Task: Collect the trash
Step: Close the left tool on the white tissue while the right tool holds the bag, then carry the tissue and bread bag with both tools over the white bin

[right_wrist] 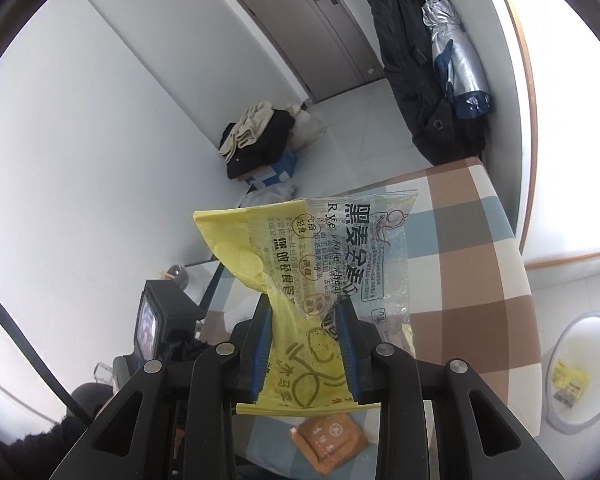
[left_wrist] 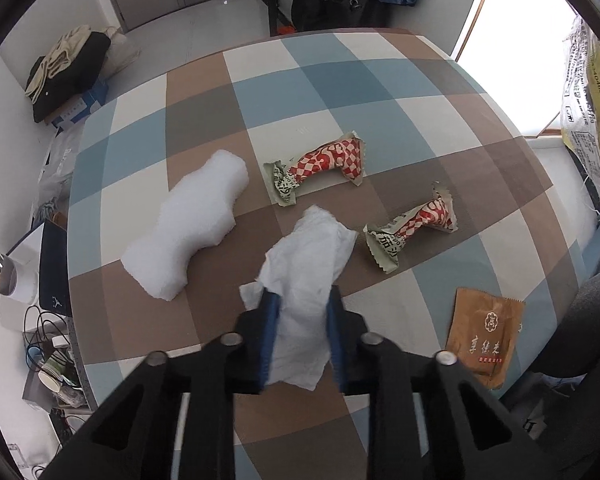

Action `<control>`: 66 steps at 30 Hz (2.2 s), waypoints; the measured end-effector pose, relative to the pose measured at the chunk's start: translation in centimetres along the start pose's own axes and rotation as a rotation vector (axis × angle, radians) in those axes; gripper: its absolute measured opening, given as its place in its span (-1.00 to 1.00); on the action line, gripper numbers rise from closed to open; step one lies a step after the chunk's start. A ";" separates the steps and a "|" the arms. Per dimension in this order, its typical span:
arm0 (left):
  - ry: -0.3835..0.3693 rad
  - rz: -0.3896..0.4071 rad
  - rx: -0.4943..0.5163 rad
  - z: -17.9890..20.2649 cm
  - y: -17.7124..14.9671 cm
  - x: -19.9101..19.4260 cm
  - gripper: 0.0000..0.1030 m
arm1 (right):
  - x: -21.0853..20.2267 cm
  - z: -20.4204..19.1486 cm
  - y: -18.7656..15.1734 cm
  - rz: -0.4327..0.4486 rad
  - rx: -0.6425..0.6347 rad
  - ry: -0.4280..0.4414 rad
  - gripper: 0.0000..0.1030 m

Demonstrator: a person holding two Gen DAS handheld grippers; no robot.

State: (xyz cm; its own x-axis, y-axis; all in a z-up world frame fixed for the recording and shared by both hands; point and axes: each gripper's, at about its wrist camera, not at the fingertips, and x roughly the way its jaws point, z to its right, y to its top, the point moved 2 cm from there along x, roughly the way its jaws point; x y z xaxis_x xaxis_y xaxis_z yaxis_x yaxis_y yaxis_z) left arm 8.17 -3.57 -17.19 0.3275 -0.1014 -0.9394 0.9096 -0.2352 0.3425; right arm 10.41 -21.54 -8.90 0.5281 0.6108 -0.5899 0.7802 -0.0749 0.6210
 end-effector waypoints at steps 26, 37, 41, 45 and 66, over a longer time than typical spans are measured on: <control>-0.115 0.312 -0.064 -1.1 2.2 -10.5 -0.93 | -2.3 -1.2 -2.2 0.014 -0.015 -0.025 -0.42; -0.083 0.407 -0.019 0.4 2.4 -13.4 -0.93 | -4.7 -1.3 -2.0 0.071 0.002 -0.007 -0.42; -0.106 0.441 -0.027 0.7 2.8 -14.3 -0.93 | -6.5 -1.5 -0.7 0.122 0.007 -0.005 -0.42; -0.132 0.463 -0.038 1.2 3.8 -15.0 -0.93 | -8.9 -1.8 0.9 0.176 -0.001 0.001 -0.42; -0.404 0.474 0.099 15.2 11.1 -16.2 -0.93 | -22.3 5.2 2.1 0.328 -0.022 -0.213 -0.42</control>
State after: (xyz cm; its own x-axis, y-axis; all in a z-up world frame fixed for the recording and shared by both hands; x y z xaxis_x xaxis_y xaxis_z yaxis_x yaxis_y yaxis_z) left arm 9.11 -19.27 2.08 0.5493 -0.5689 -0.6121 0.6551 -0.1615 0.7380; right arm 2.03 -39.44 2.92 0.8078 0.3799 -0.4507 0.5523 -0.2204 0.8040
